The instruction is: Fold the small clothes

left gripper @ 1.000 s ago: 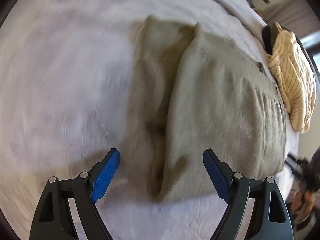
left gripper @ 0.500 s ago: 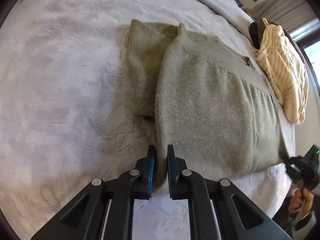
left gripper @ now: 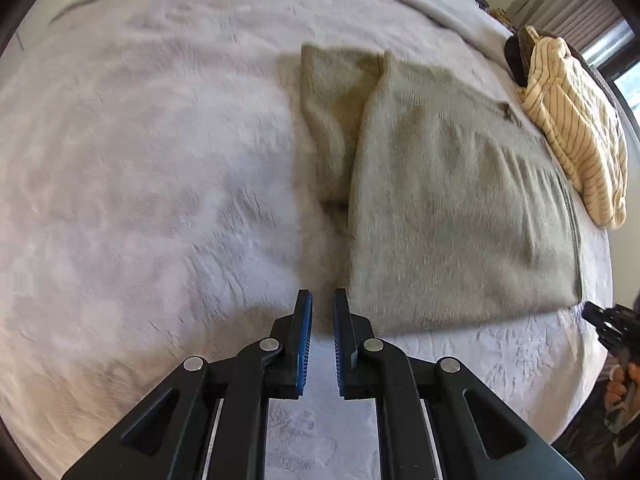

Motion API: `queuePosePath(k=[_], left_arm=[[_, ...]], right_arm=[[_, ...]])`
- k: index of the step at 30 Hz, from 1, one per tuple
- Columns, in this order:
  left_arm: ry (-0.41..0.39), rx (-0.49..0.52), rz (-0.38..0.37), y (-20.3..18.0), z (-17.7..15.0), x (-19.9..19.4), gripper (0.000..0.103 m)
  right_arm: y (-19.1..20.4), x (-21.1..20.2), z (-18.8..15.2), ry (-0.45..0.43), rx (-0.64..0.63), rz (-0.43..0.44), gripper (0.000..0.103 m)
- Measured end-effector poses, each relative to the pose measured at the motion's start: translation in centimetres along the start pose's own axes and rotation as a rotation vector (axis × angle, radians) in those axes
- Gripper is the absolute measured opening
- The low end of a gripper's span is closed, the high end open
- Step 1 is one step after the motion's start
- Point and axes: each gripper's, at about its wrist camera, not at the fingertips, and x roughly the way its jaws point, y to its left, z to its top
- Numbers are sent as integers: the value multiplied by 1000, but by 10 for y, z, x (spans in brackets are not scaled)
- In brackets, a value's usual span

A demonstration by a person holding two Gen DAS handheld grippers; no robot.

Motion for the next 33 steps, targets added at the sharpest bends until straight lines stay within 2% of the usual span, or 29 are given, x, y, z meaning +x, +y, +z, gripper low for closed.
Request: queuePosePath(k=[4, 8, 11, 15, 17, 19, 20, 25, 28, 33], left_arm=[[-61, 20, -1, -14, 28, -3, 12], [-114, 57, 18, -41, 62, 10, 12], [-136, 53, 10, -56, 87, 28, 12], [-119, 33, 97, -55, 107, 63, 12], [-98, -3, 92, -46, 108, 77, 12], [-97, -54, 26, -34, 107, 77, 12], [-92, -58, 20, -32, 108, 75, 12], [-82, 4, 79, -40, 105, 65, 12], [-77, 33, 113, -47, 98, 58, 12], [-52, 32, 112, -52, 91, 51, 12]], right_arm=[[28, -10, 11, -53, -130, 12, 15], [72, 7, 24, -64, -255, 9, 15], [91, 28, 35, -60, -290, 6, 15], [94, 66, 48, -19, -315, -59, 15], [86, 75, 51, -5, -303, -44, 12], [81, 75, 53, -11, -294, -25, 9], [80, 73, 53, -13, -295, -23, 9], [77, 58, 50, -29, -270, -44, 10], [80, 49, 45, -33, -274, -52, 14], [82, 37, 34, -29, -263, -44, 14]])
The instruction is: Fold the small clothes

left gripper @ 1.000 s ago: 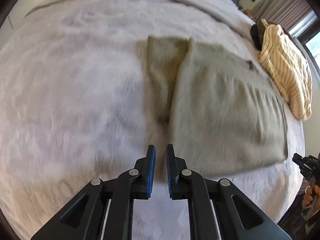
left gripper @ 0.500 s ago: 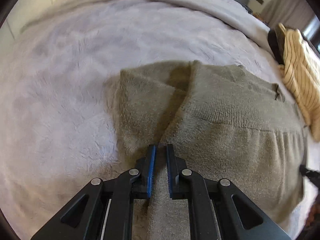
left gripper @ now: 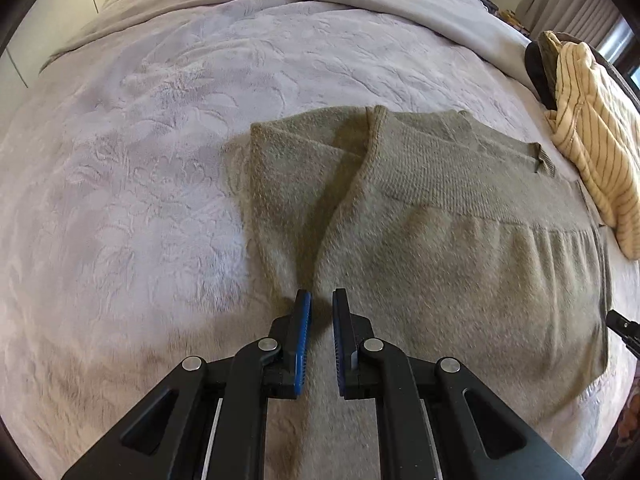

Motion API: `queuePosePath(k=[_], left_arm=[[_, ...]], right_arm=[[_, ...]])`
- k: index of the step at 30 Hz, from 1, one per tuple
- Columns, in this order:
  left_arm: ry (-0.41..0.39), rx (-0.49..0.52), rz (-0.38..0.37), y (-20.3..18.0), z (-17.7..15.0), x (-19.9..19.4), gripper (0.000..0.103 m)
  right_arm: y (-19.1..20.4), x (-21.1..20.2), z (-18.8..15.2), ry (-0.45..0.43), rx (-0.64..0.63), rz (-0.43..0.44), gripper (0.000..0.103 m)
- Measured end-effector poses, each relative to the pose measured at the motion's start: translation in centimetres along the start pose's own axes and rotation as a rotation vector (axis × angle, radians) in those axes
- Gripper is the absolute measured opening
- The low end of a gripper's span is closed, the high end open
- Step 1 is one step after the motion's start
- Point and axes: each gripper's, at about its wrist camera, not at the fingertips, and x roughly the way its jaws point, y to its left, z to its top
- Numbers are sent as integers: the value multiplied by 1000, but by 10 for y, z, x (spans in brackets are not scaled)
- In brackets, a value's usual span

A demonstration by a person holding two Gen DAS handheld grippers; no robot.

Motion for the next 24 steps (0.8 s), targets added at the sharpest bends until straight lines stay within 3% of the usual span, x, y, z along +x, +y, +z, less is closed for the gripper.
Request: queuePosePath(k=[8, 19, 21, 24], left_arm=[[26, -18, 34, 5, -17, -10, 12], [42, -50, 9, 20, -39, -22, 12], [43, -56, 12, 23, -41, -22, 12], [61, -51, 22, 27, -45, -21, 12]], right_arm=[[18, -3, -25, 40, 4, 16, 14], [68, 15, -62, 149, -87, 77, 14], [77, 19, -68, 170, -104, 99, 16], [89, 24, -74, 187, -113, 121, 31]])
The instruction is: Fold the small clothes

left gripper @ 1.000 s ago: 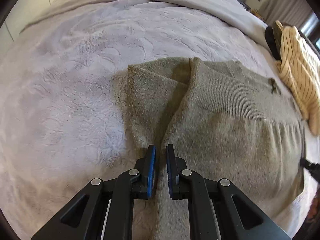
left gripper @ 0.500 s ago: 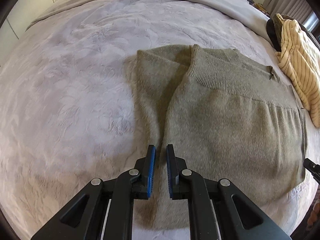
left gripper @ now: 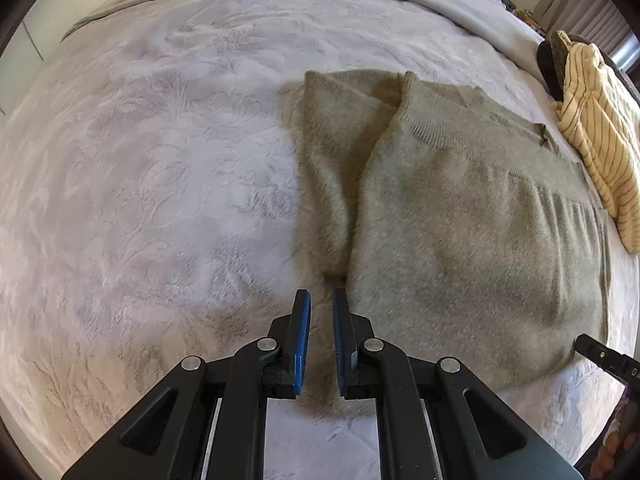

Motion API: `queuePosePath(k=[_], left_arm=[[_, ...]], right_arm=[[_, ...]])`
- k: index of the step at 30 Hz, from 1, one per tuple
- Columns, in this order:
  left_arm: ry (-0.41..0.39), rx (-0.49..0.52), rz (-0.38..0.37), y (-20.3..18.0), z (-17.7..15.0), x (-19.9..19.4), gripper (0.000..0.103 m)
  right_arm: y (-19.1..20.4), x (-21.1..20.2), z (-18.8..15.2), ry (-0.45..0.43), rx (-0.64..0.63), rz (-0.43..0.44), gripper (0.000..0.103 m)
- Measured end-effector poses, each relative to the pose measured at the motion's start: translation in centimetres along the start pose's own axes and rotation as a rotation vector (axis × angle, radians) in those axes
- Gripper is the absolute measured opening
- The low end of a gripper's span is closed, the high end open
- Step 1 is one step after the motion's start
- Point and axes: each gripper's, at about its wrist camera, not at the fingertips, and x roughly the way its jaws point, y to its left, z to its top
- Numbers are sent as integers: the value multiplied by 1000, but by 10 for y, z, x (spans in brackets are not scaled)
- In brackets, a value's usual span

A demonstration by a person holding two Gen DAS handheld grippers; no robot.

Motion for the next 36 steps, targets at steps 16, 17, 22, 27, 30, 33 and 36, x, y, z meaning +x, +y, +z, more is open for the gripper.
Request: queuePosePath(k=[16, 17, 22, 27, 30, 33, 36], left_arm=[[39, -48, -23, 30, -25, 3, 13], [39, -53, -28, 33, -27, 3, 13], [36, -76, -45, 49, -34, -3, 13], [25, -94, -47, 63, -37, -12, 13], [15, -104, -50, 73, -39, -17, 13], [19, -115, -50, 81, -42, -16, 13], [22, -123, -55, 85, -43, -15, 13]], right_arm=[[75, 70, -38, 198, 82, 380, 56], [80, 81, -41, 218, 113, 415, 56], [100, 117, -44, 221, 250, 533, 56], [116, 124, -31, 196, 267, 577, 8], [129, 118, -29, 188, 173, 530, 8], [134, 134, -37, 255, 126, 426, 8], [133, 144, -45, 285, 152, 422, 10]])
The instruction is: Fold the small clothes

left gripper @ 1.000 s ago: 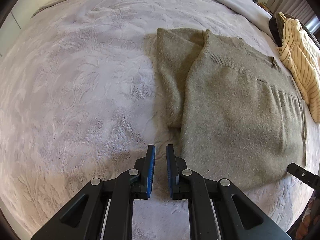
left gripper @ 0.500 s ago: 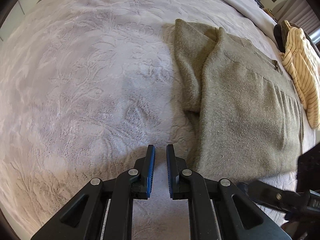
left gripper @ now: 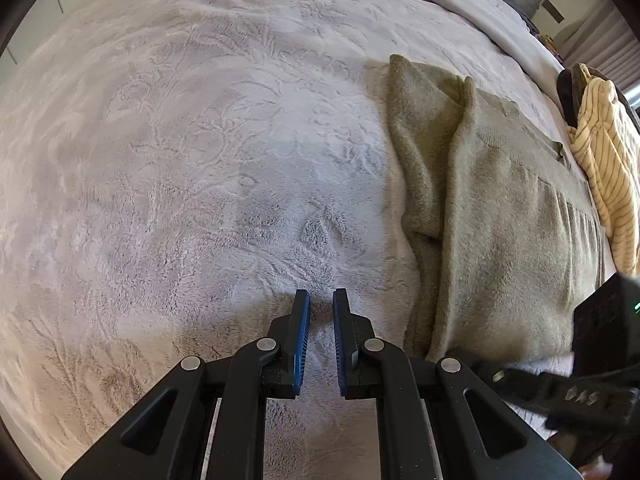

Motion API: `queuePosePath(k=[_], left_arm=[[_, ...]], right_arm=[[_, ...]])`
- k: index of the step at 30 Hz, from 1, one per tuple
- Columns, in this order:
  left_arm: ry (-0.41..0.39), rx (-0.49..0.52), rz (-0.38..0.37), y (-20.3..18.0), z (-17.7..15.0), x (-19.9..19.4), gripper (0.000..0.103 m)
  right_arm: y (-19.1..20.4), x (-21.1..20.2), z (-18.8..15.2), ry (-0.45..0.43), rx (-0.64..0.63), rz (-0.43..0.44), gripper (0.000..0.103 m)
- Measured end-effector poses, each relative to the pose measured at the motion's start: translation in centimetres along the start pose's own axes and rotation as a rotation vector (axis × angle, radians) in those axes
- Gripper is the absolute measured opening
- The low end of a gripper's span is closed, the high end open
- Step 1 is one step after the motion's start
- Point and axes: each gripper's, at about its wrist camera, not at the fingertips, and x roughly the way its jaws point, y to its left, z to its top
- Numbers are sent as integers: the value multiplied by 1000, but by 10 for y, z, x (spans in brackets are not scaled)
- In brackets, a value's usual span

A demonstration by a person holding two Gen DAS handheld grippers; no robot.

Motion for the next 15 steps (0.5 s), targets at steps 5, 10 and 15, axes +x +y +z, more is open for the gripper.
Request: queuePosePath(k=[5, 10, 15], left_arm=[[-7, 26, -10, -3, -2, -1, 91], [-43, 23, -10, -4, -3, -9, 102], [-29, 7, -12, 1, 2, -5, 102]], right_arm=[[7, -5, -4, -4, -27, -9, 11], [15, -14, -3, -20, -70, -32, 15], [10, -25, -4, -42, -42, 10, 52]])
